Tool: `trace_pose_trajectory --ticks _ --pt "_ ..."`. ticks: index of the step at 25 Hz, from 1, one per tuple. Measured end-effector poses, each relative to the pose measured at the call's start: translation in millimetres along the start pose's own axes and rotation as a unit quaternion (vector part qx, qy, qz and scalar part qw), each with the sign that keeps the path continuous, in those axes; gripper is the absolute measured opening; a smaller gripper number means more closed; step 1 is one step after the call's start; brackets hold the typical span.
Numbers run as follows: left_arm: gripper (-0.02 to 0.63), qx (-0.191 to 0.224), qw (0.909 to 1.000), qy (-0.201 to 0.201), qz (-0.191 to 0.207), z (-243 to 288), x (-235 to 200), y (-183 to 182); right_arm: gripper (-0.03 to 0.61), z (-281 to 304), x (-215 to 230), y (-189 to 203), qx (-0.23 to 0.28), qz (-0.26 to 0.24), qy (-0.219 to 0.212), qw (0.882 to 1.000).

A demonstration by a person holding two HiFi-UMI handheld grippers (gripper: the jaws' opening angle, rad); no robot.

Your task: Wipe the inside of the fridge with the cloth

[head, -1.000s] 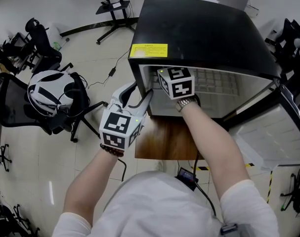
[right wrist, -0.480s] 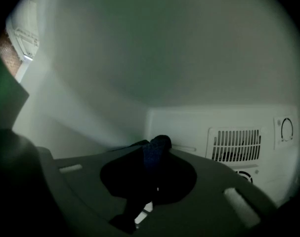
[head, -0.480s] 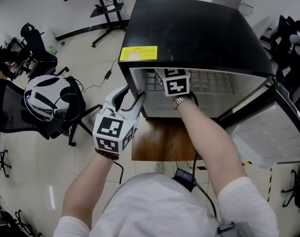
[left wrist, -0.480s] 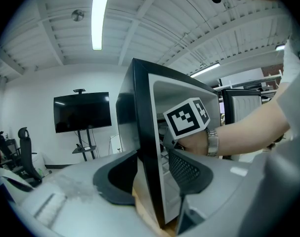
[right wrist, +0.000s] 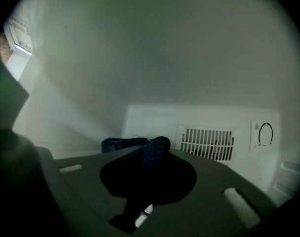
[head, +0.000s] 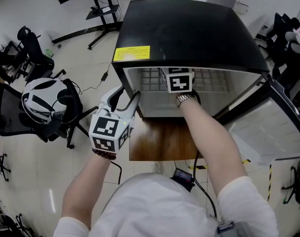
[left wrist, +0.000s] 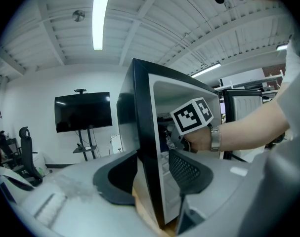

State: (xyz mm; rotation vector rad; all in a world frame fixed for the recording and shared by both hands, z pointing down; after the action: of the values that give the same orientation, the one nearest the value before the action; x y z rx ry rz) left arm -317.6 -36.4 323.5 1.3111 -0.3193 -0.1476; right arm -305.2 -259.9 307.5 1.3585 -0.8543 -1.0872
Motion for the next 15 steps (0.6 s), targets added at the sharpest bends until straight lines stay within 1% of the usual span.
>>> trace_pose_trajectory --ticks 15 --pt "0.196 0.0 1.0 -0.003 -0.004 -0.1 0.2 0.4 0.038 -24.5 35.4 7.5 -0.019 0.001 0.046 0.999"
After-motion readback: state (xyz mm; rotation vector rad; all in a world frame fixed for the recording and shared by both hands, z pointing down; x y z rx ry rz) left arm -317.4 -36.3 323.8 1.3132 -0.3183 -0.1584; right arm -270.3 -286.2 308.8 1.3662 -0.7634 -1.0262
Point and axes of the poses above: the fingertips, and each gripper's own axes: z forward along the fingers, x to its right, y out of its underside, the point moved 5 cm from there along -z, backward along the fingers, and after that the axes turned 10 degrees about -y, right-handed, at the moved point
